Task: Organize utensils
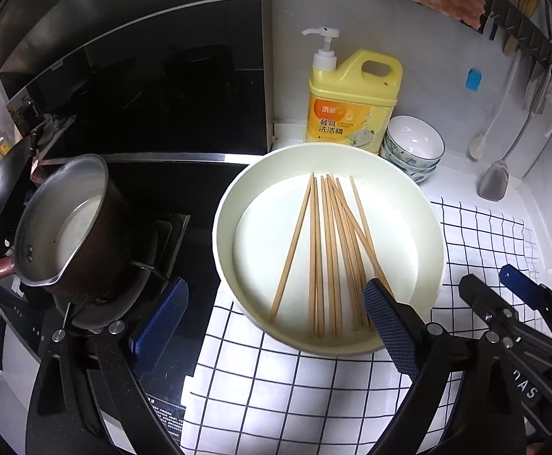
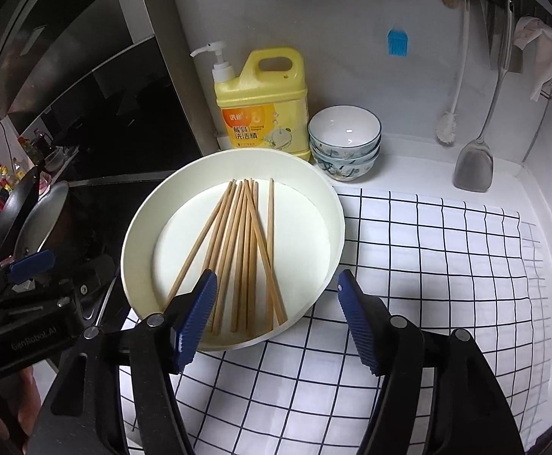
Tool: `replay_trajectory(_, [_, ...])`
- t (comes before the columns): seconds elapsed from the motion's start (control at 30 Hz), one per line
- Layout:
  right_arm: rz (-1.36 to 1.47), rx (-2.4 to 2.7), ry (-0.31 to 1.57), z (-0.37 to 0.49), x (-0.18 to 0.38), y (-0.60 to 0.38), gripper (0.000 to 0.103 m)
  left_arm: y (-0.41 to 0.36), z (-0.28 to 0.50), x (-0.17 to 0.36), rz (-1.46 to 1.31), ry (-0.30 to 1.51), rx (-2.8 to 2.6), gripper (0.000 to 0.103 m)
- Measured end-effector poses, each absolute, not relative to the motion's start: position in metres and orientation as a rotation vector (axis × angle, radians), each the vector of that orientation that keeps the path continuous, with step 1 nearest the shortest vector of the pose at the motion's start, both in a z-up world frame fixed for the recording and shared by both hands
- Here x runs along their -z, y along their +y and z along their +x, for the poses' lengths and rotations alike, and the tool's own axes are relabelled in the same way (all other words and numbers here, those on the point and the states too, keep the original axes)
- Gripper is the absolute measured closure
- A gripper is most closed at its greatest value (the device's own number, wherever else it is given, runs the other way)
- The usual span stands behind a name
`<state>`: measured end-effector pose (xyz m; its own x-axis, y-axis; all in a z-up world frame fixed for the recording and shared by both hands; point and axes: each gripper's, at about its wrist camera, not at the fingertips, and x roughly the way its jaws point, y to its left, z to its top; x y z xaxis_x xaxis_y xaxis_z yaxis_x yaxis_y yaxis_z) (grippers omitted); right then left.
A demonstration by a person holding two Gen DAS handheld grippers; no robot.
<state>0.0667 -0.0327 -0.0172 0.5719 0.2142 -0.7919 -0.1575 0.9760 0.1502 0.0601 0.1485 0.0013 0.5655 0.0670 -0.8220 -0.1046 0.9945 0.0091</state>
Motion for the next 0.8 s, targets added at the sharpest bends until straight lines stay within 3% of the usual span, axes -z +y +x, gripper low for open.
replay_trajectory(0.8, [0.061,-0.219,0.943,0.058,0.011,-0.035,0.037,0.151,0.050,-0.015,-0.042,0.949,-0.148,0.006])
